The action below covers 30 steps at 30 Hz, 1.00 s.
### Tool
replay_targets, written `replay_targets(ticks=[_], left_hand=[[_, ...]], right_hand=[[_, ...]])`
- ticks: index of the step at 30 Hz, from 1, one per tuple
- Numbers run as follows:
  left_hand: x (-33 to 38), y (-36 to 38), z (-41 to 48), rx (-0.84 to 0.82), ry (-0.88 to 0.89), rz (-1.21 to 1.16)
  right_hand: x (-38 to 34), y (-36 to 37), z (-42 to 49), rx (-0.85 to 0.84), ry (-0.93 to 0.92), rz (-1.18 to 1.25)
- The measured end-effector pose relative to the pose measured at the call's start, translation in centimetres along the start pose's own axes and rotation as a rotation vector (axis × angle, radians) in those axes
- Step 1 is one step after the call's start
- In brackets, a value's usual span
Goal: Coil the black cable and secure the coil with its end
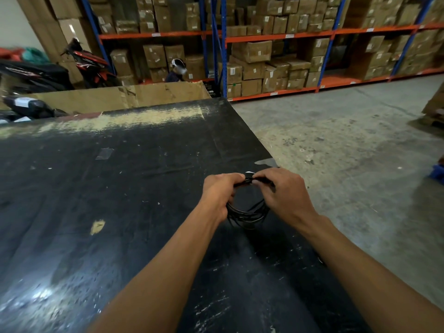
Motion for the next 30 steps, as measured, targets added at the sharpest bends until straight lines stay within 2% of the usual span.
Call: replay_targets(ticks=[5,11,19,27,30], left_hand=[[0.2,-0.2,-0.4,0.000,0.191,0.107],[0.8,0.0,-0.8,0.008,0.355,0.196],[0.8,0.0,-1.1,-0.061,0.415,0.231],[1.0,0.0,-1.4,-0.092,0.464,0.257],[1.0,0.2,-1.5,-0.102,0.474,0.280]], right_hand=[[0.8,-0.7,0.5,0.034,0.165,0.193],[1.9,-0.7,1.3,-0.023,0.402,0.366],[2.0,-1.3,2.1,-0.090,0.492,0.469],[2.2,-1.6,2.2,-0.122,0.717,0.722],[2.3,-1.5,2.0,-0.127,0.712,0.721]])
Point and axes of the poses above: each hand's wrist, its own z-axis towards the middle knuckle, its own y-axis out of the palm, x = y × z, the point moved 2 cm from there along z, towards the middle knuckle, and after that the axes turned 12 degrees about -y, right-handed, at the moved point
